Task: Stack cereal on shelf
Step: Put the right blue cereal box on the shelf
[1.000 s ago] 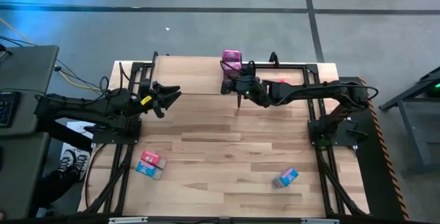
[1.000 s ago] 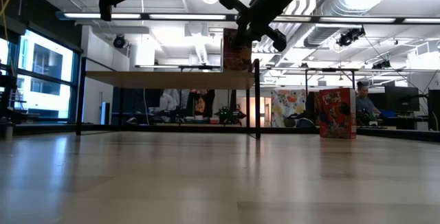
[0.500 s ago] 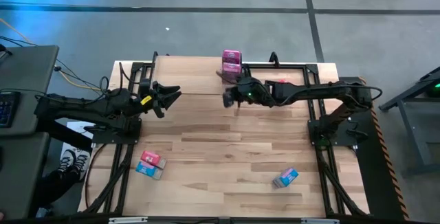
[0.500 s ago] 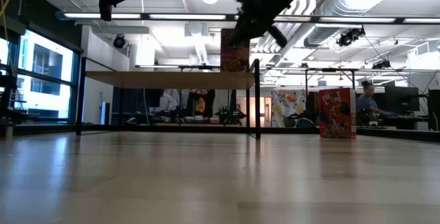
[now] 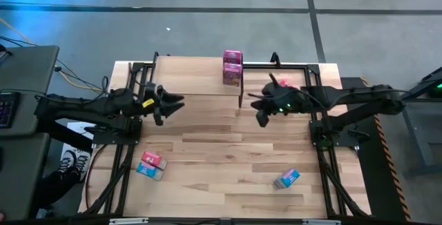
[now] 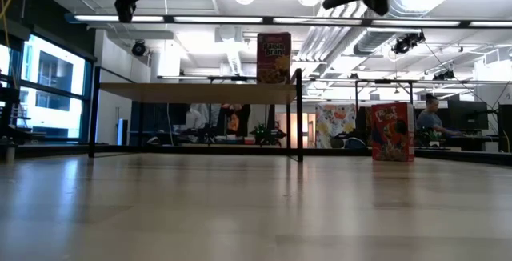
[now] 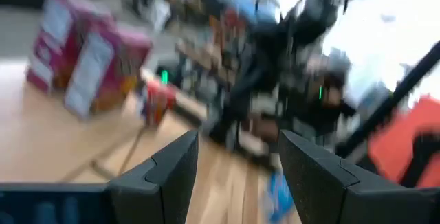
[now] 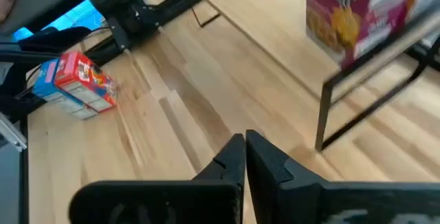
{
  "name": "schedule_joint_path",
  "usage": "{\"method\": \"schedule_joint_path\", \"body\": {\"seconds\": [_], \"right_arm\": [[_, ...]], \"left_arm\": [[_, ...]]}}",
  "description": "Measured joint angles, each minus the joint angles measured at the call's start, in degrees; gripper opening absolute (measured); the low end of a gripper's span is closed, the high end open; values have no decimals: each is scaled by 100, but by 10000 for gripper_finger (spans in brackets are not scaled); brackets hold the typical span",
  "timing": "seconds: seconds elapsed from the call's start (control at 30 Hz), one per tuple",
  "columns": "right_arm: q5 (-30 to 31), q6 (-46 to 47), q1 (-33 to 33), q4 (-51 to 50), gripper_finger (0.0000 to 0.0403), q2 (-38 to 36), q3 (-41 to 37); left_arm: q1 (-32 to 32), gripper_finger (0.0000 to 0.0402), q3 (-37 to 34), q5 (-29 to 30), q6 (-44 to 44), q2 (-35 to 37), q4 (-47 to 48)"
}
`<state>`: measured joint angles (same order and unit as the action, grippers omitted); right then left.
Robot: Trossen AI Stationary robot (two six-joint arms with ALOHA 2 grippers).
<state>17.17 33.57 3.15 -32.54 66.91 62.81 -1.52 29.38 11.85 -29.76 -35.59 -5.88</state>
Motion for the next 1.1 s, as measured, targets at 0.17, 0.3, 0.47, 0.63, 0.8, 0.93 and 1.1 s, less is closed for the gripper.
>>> {"method": "schedule_joint_path", "body": {"seconds": [0.17, 0.3, 0.47, 0.63, 0.8, 0.93, 1.1], "right_arm": [[184, 580, 152, 122, 0, -116, -367], [144, 669, 152, 190, 0, -59, -411], [-351, 374, 65, 347, 9, -201, -411], [-1903, -262, -10, 429, 82, -627, -410], [-3014, -396, 70, 268, 196, -896, -234], [-3742, -726, 406, -178, 274, -755, 81], [-4019, -1762, 973, -1389, 314, -294, 679]], "left_arm": [[-19, 199, 853, -764, 89, -344, 1970], [-195, 216, 1659, -1364, 92, -780, 3220], [-511, 245, 2423, -1606, 281, -1481, 3973], [-597, 261, 2661, -1545, 437, -1913, 3975], [-595, 261, 2665, -1197, 353, -2029, 3906], [-595, 260, 2665, -819, 99, -2023, 3898], [-590, 260, 2665, -545, -232, -1999, 3905]]}}
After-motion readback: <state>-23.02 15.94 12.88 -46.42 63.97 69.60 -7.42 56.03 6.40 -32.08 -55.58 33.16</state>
